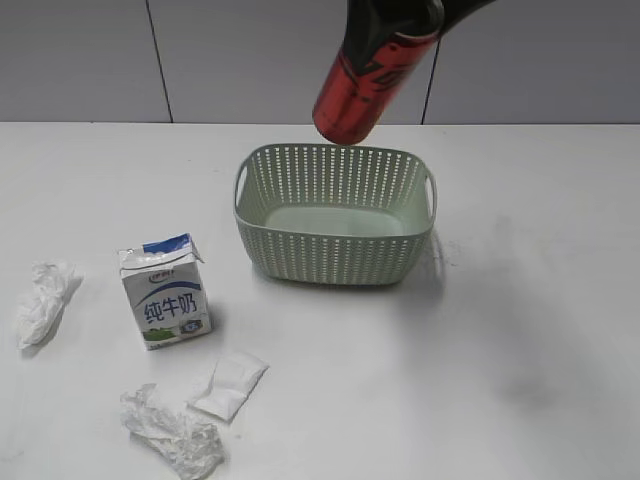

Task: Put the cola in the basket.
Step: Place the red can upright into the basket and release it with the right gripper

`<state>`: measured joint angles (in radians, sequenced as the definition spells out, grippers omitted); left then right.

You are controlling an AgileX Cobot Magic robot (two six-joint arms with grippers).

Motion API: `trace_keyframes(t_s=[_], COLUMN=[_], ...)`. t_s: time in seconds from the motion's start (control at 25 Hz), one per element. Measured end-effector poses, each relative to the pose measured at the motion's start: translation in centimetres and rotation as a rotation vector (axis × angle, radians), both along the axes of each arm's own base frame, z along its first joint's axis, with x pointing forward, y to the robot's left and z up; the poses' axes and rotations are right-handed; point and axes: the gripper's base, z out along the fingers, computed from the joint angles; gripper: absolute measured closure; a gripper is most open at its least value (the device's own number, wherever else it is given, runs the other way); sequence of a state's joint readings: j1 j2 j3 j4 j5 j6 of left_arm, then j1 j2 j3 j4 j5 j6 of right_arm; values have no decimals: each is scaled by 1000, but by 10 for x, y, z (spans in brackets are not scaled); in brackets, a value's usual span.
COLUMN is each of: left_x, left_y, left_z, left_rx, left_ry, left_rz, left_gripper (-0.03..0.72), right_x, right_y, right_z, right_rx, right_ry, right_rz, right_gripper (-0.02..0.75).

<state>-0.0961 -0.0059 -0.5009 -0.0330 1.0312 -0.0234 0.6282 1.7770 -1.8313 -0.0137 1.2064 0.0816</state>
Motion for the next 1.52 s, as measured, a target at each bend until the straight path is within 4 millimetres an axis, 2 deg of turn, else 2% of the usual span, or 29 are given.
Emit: trace_keyframes(t_s=[0.08, 0.2, 0.36, 0.4, 0.6, 0.8, 1.08, 1.24, 1.4, 1.52], left_x=[0, 0, 0, 0, 0, 0, 0, 0, 0, 0], left_y=[0, 0, 0, 0, 0, 0, 0, 0, 0, 0], left_z=[0, 0, 0, 0, 0, 0, 0, 0, 0, 0], left_rx=[0, 0, 0, 0, 0, 0, 0, 0, 0, 0], left_ry=[0, 0, 0, 0, 0, 0, 0, 0, 0, 0], left_rz=[0, 0, 0, 0, 0, 0, 0, 0, 0, 0], left_gripper=[448, 448, 448, 448, 448, 448, 448, 448, 448, 448], right_x=[14, 35, 58, 63, 76, 82, 83, 83, 83, 83], right_y=[9, 25, 42, 45, 54, 57, 59, 59, 60, 61], right_z=[-3, -18, -57, -72, -124, -154, -155, -155, -153, -138], right_rx=[-17, -19, -60, -79, -151, -201, -192, -190, -183, -151], right_ry=[-25, -20, 35, 62, 145, 186, 190, 190, 186, 158], right_rz=[25, 41, 48, 48, 55, 76, 76, 81, 81, 81], right_gripper=[234, 234, 234, 234, 234, 234, 226, 96, 78, 78])
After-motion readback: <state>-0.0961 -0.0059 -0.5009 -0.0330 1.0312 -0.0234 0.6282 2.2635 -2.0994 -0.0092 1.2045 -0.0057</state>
